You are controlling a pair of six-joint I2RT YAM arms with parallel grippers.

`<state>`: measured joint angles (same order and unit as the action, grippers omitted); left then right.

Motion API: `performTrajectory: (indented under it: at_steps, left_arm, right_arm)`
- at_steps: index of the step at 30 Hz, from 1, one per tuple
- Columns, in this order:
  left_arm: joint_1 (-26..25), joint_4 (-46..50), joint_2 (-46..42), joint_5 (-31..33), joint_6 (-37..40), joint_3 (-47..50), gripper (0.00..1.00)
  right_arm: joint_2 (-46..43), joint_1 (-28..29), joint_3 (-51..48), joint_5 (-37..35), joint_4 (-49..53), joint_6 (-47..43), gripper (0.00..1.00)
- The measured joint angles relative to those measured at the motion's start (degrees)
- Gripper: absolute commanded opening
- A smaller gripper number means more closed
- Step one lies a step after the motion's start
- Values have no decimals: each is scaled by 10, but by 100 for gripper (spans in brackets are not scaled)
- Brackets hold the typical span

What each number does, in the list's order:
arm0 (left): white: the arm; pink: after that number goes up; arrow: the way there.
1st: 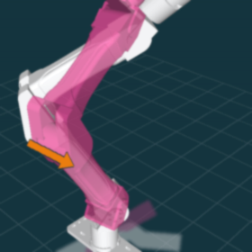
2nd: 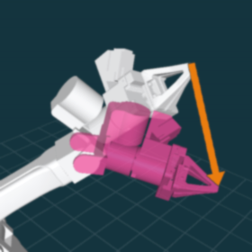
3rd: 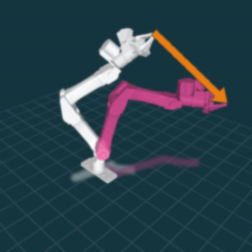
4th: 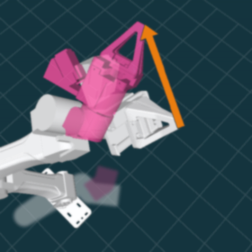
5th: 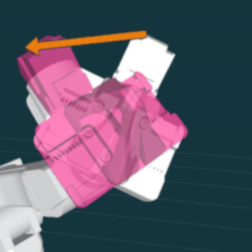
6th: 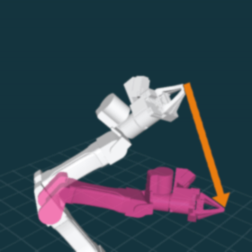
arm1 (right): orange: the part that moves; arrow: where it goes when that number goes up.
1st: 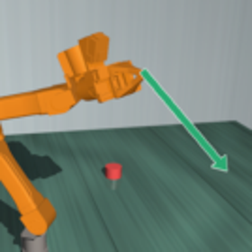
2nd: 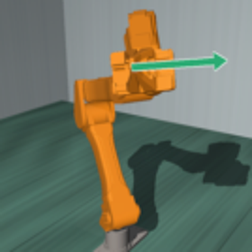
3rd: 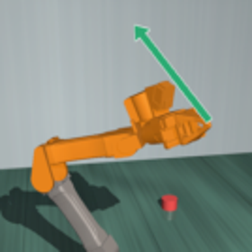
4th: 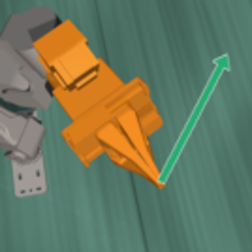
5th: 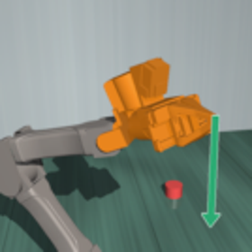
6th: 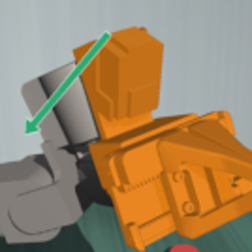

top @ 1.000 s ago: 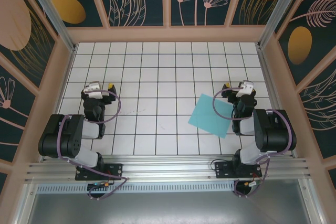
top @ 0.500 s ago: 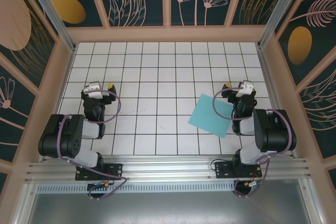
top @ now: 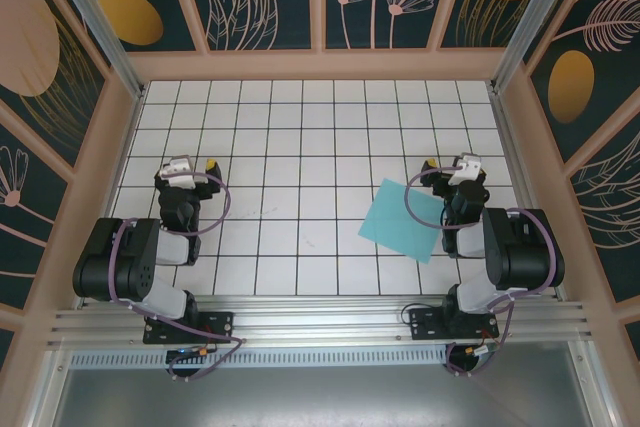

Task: Fold a paper plane with a square sheet of paper (pick it up from the middle)
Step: Move the square sheet of paper to the center of the table.

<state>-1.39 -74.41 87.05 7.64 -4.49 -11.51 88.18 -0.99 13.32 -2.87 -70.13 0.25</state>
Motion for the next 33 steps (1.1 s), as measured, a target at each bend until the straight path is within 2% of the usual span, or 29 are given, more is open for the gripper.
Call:
performTrajectory:
  at_steps: [5, 8, 12, 16, 19, 24, 28, 33]
  left_arm:
    - [0, 18, -65, 0, 0, 27, 99]
    - [0, 66, -145, -2, -7, 24, 98]
    - [0, 146, -271, 4, -54, 19, 99]
    - [0, 254, -365, 8, -128, -11, 99]
    - [0, 327, -405, 8, -190, -30, 99]
    - [1, 433, -467, 14, -284, -28, 98]
    - [2, 465, -468, -35, -320, -28, 98]
    - [2, 527, -413, -112, -329, -49, 99]
  right_arm:
    - [-33, 3, 2, 3, 38, -3, 99]
    - [-103, 8, 50, 3, 186, 19, 99]
    - [-155, 9, 208, 17, 440, 109, 99]
    - [-161, 9, 298, 125, 572, 191, 97]
    - [-158, 32, 286, 184, 634, 240, 93]
    - [-139, 124, 259, 188, 716, 294, 84]
    - [-111, 147, 248, 177, 733, 325, 82]
    - [-80, 168, 239, 171, 734, 345, 82]
